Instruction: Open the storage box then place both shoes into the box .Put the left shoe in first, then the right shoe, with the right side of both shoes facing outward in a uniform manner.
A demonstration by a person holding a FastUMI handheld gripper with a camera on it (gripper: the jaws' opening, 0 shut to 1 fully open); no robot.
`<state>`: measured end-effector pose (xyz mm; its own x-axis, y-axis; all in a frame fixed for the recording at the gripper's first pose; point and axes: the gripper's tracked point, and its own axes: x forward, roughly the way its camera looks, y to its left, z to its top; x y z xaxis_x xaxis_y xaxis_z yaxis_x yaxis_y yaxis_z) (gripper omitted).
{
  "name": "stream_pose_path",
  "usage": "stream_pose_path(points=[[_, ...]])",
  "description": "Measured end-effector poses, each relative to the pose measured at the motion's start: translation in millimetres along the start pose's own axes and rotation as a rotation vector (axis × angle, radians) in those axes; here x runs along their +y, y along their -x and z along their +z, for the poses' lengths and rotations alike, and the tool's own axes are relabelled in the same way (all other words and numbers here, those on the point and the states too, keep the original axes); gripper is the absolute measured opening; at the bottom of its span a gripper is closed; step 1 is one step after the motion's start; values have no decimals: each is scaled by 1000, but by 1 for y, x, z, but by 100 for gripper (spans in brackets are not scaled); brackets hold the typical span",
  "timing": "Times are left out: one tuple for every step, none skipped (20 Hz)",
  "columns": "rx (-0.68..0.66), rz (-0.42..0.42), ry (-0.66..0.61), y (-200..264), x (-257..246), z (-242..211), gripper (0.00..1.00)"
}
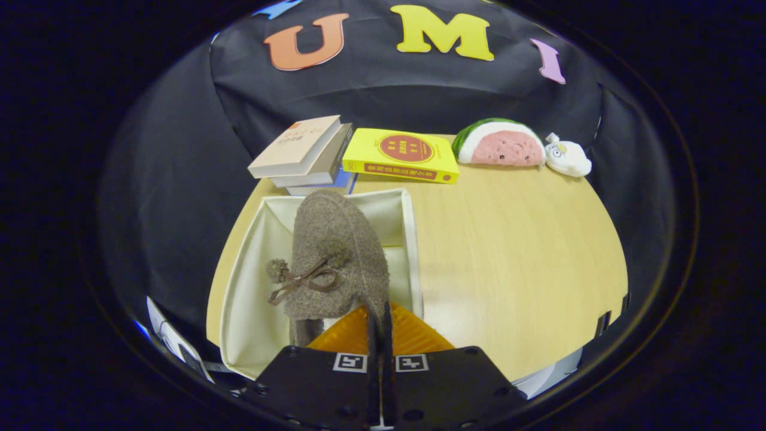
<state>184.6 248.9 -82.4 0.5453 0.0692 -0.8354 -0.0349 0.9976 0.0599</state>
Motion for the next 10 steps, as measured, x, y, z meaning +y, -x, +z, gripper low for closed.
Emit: stream_pose_path(points=[[-11, 26, 9, 3, 4, 0, 3], [-28, 37, 19, 6, 6, 4, 11], [-52, 32, 20, 12, 3, 6, 20], [-77, 21, 25, 18, 0, 8, 20], [-102, 31, 32, 26, 1, 12, 20], [-132, 41, 47, 34, 4, 14, 36], [-170, 51, 58, 47, 5, 17, 51], [-224, 48, 64, 61, 3, 22, 66], [-274, 45, 62, 75, 1, 26, 82], [-304, 46, 71, 87, 0, 24, 91]])
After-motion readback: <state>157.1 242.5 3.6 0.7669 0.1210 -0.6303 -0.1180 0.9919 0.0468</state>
